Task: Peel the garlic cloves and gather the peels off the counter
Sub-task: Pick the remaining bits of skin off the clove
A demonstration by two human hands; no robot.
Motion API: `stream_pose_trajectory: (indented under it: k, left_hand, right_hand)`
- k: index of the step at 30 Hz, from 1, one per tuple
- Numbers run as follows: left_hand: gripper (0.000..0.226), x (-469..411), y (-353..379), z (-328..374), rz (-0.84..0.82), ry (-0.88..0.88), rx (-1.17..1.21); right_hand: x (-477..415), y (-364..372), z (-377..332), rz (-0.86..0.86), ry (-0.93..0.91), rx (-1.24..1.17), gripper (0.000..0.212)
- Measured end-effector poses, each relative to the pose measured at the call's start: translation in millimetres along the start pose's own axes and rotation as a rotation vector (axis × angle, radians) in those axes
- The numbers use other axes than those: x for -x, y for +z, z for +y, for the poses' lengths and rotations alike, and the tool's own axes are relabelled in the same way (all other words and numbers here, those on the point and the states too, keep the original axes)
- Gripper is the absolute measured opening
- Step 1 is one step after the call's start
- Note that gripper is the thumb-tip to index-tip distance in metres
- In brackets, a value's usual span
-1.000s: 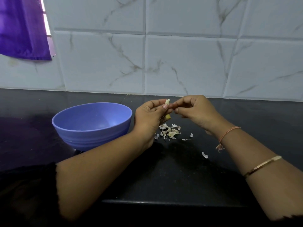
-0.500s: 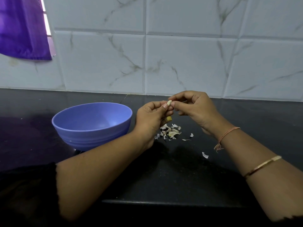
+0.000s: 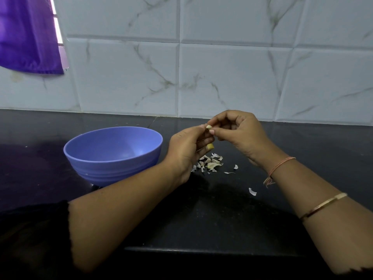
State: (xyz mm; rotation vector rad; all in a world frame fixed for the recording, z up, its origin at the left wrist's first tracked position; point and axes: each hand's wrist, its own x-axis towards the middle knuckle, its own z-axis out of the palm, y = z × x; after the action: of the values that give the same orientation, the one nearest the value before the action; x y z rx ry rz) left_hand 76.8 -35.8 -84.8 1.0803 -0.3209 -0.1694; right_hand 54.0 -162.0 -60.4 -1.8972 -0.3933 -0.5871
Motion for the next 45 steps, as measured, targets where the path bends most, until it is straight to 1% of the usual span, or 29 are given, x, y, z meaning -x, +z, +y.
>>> stream_pose_trajectory:
  k: [3, 8, 12, 18, 27, 30, 33, 36, 45]
  left_hand:
    - [0.017, -0.2, 0.9, 0.6, -0.015, -0.011, 0.039]
    - [0.014, -1.8, -1.5, -1.1, -0.053, 0.003, 0.049]
    - [0.016, -3.4, -2.3, -1.5, -0.044, -0.001, 0.057]
    - [0.016, -2.8, -1.1, -2.0, -0.05, -0.006, 0.049]
    - [0.016, -0.6, -2.1, -0.3, -0.059, -0.033, 0.096]
    - [0.016, -1.3, -2.7, 0.1, -0.063, -0.044, 0.113]
    - [0.017, -0.6, -2.8, 0.7, -0.077, -0.05, 0.118]
    - [0.016, 1.4, -2.0, 1.6, -0.076, -0.058, 0.122]
    - [0.016, 2.7, -1.9, 1.0, -0.053, -0.047, 0.079]
  right_hand:
    - [-0.6, 0.5, 0.3, 0.003, -0.025, 0.031, 0.014]
    - [-0.6, 1.1, 0.7, 0.001, -0.038, 0.049, 0.013]
    - [-0.5, 0.8, 0.1, 0.015, -0.039, 0.045, 0.013]
    - [-0.2, 1.9, -0.6, 0.065, -0.075, 0.153, 0.008]
    - [0.2, 3.6, -1.0, 0.122, -0.128, 0.3, 0.008]
    - [-0.1, 2.7, -0.9, 0.11, -0.19, 0.375, 0.009]
    - [-1.2, 2.4, 1.5, 0.122, -0.277, 0.514, 0.003]
    - [-1.2, 3.5, 2.5, 0.127, -0.306, 0.571, 0.004]
    - [-1.8, 2.6, 2.5, 0.108, -0.29, 0.552, 0.004]
